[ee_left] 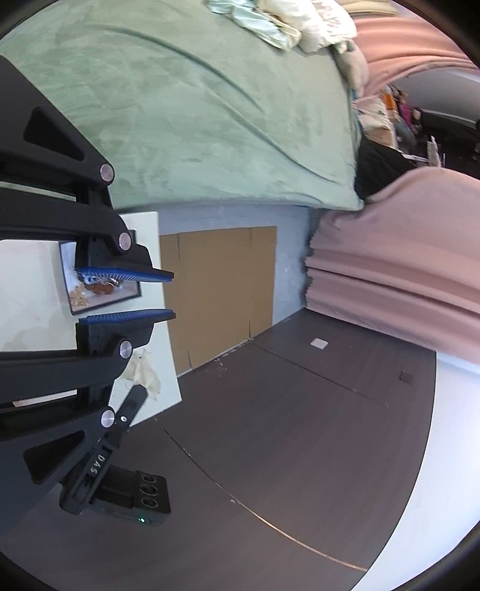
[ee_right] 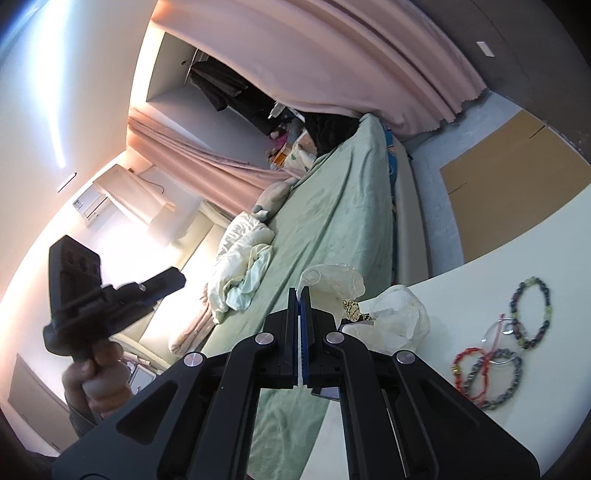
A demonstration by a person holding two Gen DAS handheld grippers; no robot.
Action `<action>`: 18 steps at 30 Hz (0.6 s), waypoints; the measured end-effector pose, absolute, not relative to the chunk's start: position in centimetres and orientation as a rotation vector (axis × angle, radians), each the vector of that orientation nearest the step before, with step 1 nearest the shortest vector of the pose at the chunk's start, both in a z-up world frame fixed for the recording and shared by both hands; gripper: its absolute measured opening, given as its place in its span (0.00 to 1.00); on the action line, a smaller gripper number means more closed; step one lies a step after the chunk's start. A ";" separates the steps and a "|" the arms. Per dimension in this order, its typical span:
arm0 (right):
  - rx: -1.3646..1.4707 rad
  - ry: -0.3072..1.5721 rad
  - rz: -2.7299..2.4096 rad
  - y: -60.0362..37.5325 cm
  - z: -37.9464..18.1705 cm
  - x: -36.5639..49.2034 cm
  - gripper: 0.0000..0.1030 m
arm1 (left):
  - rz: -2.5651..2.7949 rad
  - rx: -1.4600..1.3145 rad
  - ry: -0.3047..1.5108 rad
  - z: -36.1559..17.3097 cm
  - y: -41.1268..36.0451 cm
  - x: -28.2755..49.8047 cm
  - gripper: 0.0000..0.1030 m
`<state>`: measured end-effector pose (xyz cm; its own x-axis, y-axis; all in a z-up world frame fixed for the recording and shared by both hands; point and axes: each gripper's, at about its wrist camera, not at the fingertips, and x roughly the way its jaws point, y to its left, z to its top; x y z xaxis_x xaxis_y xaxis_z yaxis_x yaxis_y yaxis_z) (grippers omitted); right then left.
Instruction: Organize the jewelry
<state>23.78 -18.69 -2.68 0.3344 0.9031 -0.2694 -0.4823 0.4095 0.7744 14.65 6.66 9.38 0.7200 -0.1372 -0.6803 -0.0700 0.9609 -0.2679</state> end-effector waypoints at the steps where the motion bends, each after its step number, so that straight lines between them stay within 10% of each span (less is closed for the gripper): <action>1: 0.643 0.775 0.999 -18.2 -2.7 23.7 0.03 | -0.033 -0.294 0.775 8.9 7.0 14.5 0.18; 4: 0.633 0.785 1.022 -16.8 -2.7 23.4 0.03 | -0.014 -0.310 0.774 7.7 7.9 13.9 0.46; 11: 0.599 0.850 1.077 -13.2 -3.8 22.8 0.05 | 0.018 -0.338 0.797 4.6 9.4 12.5 0.74; 15: 0.539 0.918 1.040 -11.8 -4.8 22.6 0.71 | 0.033 -0.362 0.817 2.4 9.6 12.1 0.92; 18: 0.495 0.893 1.006 -12.4 -4.3 22.2 0.81 | 0.031 -0.359 0.837 1.5 9.2 12.1 0.92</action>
<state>22.20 -12.44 -4.28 0.2396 0.8811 -0.4078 -0.5097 0.4716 0.7196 12.12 9.24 1.55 0.6729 -0.1136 -0.7310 -0.1670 0.9393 -0.2996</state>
